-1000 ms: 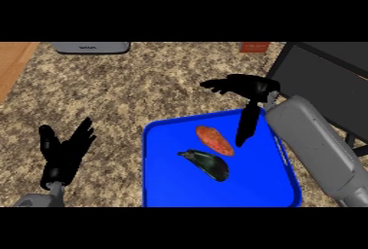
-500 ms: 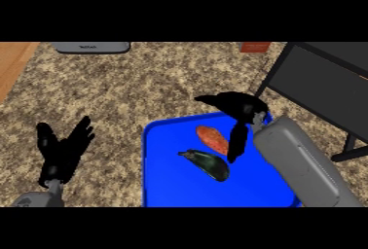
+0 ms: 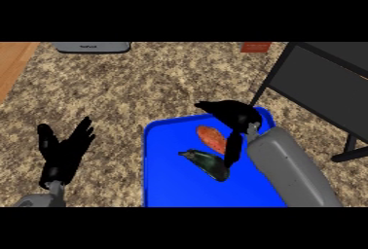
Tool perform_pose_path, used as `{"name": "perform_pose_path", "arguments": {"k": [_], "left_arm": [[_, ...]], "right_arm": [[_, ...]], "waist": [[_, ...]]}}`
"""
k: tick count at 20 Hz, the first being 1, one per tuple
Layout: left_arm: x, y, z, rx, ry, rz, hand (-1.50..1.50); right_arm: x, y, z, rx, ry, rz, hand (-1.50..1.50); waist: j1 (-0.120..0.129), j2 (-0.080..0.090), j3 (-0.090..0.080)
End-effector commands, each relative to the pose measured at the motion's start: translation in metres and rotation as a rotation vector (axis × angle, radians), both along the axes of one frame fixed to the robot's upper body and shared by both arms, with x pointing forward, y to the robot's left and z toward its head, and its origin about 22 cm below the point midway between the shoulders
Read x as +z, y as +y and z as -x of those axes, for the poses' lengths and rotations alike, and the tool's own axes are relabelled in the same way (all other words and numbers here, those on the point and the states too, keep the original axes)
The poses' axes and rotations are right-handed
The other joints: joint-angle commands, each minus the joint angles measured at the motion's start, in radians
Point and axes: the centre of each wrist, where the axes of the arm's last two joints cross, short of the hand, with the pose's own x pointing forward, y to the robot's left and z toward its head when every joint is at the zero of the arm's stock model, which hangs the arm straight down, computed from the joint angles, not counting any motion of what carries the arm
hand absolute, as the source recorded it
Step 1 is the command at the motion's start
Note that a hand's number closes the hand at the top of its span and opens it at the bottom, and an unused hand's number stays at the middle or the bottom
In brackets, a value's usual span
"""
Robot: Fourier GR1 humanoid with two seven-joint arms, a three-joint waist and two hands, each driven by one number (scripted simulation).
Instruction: Pick the sweet potato from the tray and place it in the tiered shelf
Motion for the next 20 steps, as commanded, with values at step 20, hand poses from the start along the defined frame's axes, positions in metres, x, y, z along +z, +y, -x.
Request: {"name": "perform_pose_path", "arguments": {"k": [20], "left_arm": [[-0.002,-0.001,0.004,0.002,-0.003,-0.007,0.00]], "right_arm": [[-0.071,0.027,-0.006,-0.005,-0.070,0.000,-1.50]], "waist": [[0.003,0.001,0.000]]}}
